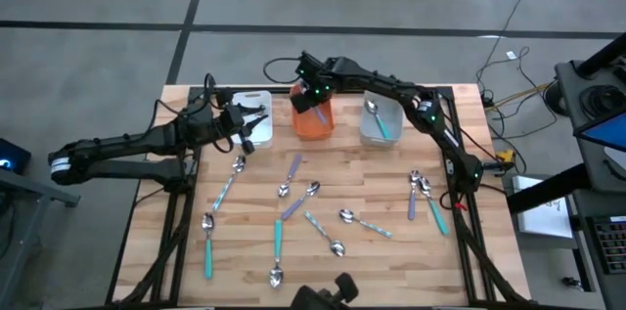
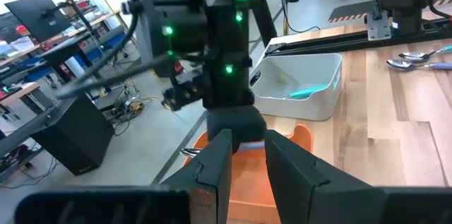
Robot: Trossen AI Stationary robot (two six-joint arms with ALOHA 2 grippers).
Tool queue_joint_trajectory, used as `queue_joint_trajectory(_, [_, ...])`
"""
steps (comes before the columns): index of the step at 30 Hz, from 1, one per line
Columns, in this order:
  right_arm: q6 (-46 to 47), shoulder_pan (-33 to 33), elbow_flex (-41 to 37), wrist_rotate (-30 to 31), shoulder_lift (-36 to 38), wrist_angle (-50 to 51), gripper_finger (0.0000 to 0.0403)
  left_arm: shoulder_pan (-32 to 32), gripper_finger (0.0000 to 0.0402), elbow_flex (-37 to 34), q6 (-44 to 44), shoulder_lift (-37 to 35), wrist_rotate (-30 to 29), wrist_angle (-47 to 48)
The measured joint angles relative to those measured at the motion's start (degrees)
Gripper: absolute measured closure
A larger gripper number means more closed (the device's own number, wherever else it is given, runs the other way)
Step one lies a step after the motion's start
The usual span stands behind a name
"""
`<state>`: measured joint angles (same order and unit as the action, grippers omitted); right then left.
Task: Sort silverware by color (type)
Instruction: Put the purple spoon into the orange bin
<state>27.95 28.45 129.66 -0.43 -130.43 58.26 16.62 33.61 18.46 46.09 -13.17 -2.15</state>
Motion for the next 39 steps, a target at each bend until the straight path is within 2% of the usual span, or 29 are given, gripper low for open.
queue_joint_trajectory(4, [-0.05, -0.02, -2.59, 2.24, 0.00, -1.10, 0.0374, 0.00, 0.0333, 0.00, -0.09, 0.00, 0.00, 0.02])
queue_joint_trajectory(16, [1.93, -0.02, -9.47, 2.48, -0.09, -8.16, 0.0374, -0.02, 0.0333, 0.00, -0.36, 0.07, 0.00, 0.02])
queue_joint_trajectory(31, [1.96, -0.02, -12.36, 2.54, -0.09, -12.74, 0.0373, -0.02, 0.0333, 0.00, -0.57, 0.09, 0.02, 0.02])
queue_joint_trajectory(34, [1.96, -0.02, -12.36, 2.56, -0.09, -12.76, 0.0359, -0.02, 0.0333, 0.00, -0.63, 0.09, 0.02, 0.02])
queue_joint_trajectory(39, [2.04, -0.04, -12.36, 3.51, -0.09, -12.79, 0.0312, -0.02, 0.0333, 0.00, -1.00, 0.09, 0.02, 0.02])
